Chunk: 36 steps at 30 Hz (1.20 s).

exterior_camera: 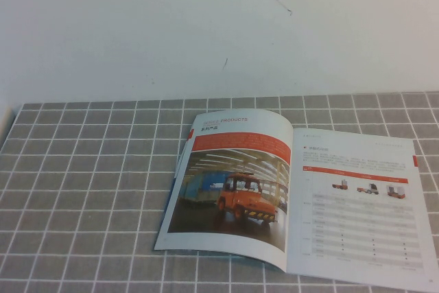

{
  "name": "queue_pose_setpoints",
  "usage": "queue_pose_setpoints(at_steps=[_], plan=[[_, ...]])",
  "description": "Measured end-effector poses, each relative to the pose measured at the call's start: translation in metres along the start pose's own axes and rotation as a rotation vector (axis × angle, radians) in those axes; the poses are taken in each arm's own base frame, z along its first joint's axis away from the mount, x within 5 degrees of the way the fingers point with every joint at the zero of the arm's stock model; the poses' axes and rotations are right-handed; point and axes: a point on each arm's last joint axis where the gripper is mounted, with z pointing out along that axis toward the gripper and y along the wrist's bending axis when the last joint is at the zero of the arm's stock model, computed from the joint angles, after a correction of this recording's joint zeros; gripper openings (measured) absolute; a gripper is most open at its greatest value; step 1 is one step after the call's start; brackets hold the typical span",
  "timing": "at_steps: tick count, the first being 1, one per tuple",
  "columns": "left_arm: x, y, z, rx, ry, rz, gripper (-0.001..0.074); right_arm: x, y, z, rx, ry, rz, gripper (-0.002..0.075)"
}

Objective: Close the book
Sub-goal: 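Close the open booklet and leave it lying on the table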

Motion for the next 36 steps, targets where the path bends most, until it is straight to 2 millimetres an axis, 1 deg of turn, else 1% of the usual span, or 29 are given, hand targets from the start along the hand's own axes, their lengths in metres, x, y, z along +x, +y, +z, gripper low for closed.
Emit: queue_pose_setpoints(at_steps=[3,6,8,11,15,20,22,25,28,31,33,36], plan=[[-0.011,-0.002,0.016,-0.016,0.146,-0.014,-0.0003,-0.007,0.002,0.016,-0.037,0.187,-0.022,-0.0002],[-0.021,-0.004,0.038,-0.028,0.331,-0.034,-0.0004,-0.012,0.006,0.035,-0.104,0.341,-0.062,-0.0002],[-0.023,-0.007,0.057,-0.017,0.471,-0.022,-0.0004,-0.013,0.009,0.049,-0.162,0.438,-0.083,-0.0002],[-0.018,-0.014,0.087,0.045,0.652,-0.016,-0.0004,-0.01,0.013,0.074,-0.236,0.581,-0.094,-0.0002],[-0.003,-0.022,0.125,0.16,0.804,-0.026,-0.0004,0.002,0.016,0.11,-0.295,0.73,-0.109,-0.0002],[0.035,-0.029,0.178,0.266,0.961,-0.088,-0.0004,0.029,0.017,0.154,-0.345,0.875,-0.145,-0.0002],[0.051,-0.033,0.197,0.295,1.01,-0.105,-0.0004,0.044,0.018,0.173,-0.359,0.933,-0.148,-0.0002],[0.082,-0.04,0.226,0.313,1.076,-0.107,-0.0004,0.071,0.02,0.199,-0.373,0.994,-0.134,-0.0002],[0.112,-0.051,0.247,0.332,1.134,-0.103,-0.0004,0.093,0.024,0.219,-0.41,1.039,-0.103,-0.0002],[0.143,-0.06,0.267,0.338,1.169,-0.086,-0.0004,0.115,0.029,0.232,-0.451,1.087,-0.069,-0.0002],[0.162,-0.061,0.279,0.338,1.189,-0.043,-0.0004,0.13,0.031,0.24,-0.467,1.108,-0.044,-0.0002],[0.186,-0.06,0.293,0.325,1.209,-0.011,-0.0004,0.148,0.034,0.253,-0.467,1.121,-0.001,-0.0002]])
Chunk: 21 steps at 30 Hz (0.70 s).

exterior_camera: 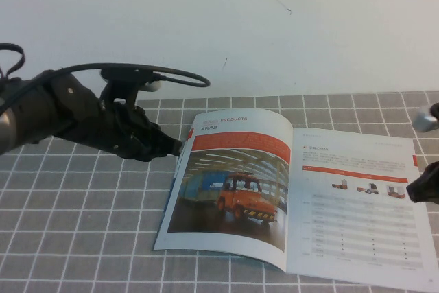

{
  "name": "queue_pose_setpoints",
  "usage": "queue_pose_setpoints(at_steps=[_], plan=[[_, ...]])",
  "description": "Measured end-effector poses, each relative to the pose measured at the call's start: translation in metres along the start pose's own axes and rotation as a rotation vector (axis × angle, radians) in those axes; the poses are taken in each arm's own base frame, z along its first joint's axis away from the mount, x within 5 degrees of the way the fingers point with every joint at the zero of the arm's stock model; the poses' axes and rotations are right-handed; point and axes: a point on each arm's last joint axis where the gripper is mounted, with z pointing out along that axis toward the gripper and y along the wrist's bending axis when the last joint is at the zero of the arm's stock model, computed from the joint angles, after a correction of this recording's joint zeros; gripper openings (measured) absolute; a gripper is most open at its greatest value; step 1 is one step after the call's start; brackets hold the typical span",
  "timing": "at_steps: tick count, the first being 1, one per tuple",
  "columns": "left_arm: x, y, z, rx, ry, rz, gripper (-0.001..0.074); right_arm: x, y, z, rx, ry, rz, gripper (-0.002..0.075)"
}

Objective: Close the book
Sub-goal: 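Close the open booklet and leave it lying on the table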

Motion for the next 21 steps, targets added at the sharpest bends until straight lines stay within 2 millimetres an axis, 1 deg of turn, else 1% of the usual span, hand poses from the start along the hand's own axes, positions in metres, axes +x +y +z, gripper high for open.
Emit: queue_pose_setpoints(at_steps=[2,5,11,17,21], plan=[[-0.002,0.005,0.014,-0.011,0.011,0.005,-0.0004,0.002,-0.004,0.015,-0.015,0.022,0.017,-0.0002],[-0.004,0.012,0.033,-0.027,0.018,0.004,-0.0004,0.005,-0.008,0.03,-0.02,0.053,0.025,-0.0002],[-0.005,0.02,0.055,-0.047,0.026,0.008,-0.0004,0.014,-0.015,0.054,-0.03,0.111,0.028,-0.0002],[0.004,0.029,0.076,-0.075,0.04,-0.004,-0.0004,0.022,-0.019,0.072,-0.04,0.16,0.032,-0.0002],[0.008,0.032,0.084,-0.08,0.049,-0.017,-0.0004,0.021,-0.02,0.074,-0.04,0.159,0.032,-0.0002]])
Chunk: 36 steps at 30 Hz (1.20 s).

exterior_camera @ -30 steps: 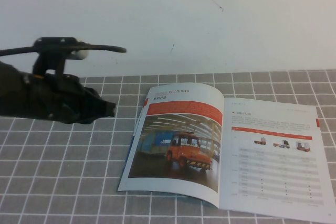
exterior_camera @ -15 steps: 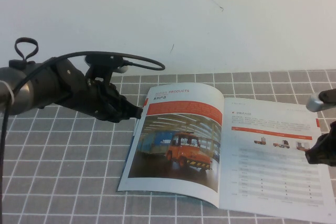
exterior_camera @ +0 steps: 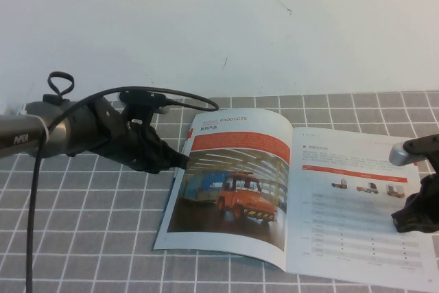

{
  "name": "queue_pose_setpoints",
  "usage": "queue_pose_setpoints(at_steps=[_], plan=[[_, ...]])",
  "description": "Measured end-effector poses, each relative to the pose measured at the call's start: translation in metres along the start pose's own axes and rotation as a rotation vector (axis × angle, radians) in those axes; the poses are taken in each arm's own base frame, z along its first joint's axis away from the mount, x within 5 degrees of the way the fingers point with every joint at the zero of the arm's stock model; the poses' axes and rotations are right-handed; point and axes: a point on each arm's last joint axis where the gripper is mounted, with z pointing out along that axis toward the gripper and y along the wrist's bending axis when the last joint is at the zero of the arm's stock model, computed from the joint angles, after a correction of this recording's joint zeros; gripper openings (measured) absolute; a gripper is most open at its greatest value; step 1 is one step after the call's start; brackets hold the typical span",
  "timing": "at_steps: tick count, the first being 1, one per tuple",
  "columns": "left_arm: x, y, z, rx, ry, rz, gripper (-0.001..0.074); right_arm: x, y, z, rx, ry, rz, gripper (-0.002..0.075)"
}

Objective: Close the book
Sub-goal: 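Close the open booklet and leave it lying on the table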

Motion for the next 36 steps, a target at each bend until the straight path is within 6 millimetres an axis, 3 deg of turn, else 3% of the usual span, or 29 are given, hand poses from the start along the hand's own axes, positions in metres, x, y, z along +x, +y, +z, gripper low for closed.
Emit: queue_pose_setpoints(at_steps=[11,23,28,36], plan=[[0.004,-0.024,0.009,0.036,0.011,0.046,-0.0004,0.0,0.0,0.0,-0.001,-0.001,0.0,-0.0002],[-0.003,-0.084,0.011,0.207,-0.013,-0.046,-0.0004,-0.001,0.0,0.0,-0.001,-0.002,0.001,-0.0002],[-0.025,-0.113,-0.003,0.319,-0.058,0.002,-0.0004,-0.001,0.0,0.0,-0.001,-0.002,0.001,-0.0002],[-0.059,-0.158,-0.049,0.552,-0.115,0.142,-0.0004,-0.003,0.0,-0.006,0.015,-0.03,-0.001,-0.0002]])
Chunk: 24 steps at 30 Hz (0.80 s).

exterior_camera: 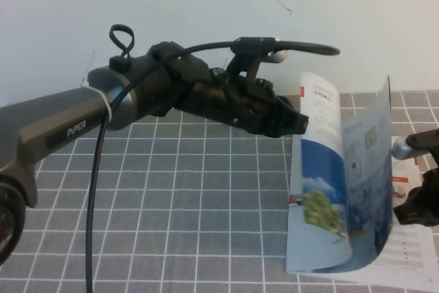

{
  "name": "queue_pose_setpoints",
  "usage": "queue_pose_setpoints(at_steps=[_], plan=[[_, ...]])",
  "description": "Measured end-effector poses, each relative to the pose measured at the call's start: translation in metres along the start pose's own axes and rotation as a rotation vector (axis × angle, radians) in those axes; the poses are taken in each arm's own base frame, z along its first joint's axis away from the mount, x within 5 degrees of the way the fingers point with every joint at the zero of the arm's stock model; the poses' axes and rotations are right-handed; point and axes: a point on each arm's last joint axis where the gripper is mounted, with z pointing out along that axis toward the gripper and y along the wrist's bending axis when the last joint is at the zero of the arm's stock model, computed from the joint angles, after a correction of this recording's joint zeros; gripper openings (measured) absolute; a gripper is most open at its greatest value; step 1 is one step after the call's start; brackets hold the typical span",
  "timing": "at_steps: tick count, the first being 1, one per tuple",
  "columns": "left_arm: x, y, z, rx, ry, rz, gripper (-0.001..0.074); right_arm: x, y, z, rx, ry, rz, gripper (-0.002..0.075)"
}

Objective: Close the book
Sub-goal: 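Close the open booklet and leave it lying on the table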

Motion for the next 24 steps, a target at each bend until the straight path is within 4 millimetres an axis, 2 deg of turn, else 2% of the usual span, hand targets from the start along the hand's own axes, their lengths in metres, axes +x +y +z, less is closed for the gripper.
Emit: queue_pose_setpoints(at_steps=[3,7,12,15,20,24], plan=[[-0.007,-0.011,-0.004,0.074,0.008,0.029,-0.0004,-0.005,-0.003,-0.017,0.036,-0.052,0.009,-0.0002],[-0.014,-0.019,-0.012,0.096,0.001,0.093,-0.0004,-0.009,-0.014,-0.055,0.142,-0.116,0.002,-0.0002],[-0.031,-0.036,-0.041,0.079,-0.069,0.198,-0.0004,-0.013,-0.027,-0.116,0.279,-0.207,0.017,-0.0002],[-0.043,-0.048,-0.063,0.059,-0.135,0.253,-0.0004,-0.014,-0.023,-0.141,0.309,-0.252,0.006,-0.0002],[-0.055,-0.068,-0.089,0.074,-0.225,0.295,-0.0004,-0.016,-0.006,-0.154,0.266,-0.298,-0.032,-0.0002],[-0.06,-0.077,-0.1,0.088,-0.26,0.338,-0.0004,-0.023,0.015,-0.149,0.154,-0.316,-0.099,-0.0002]])
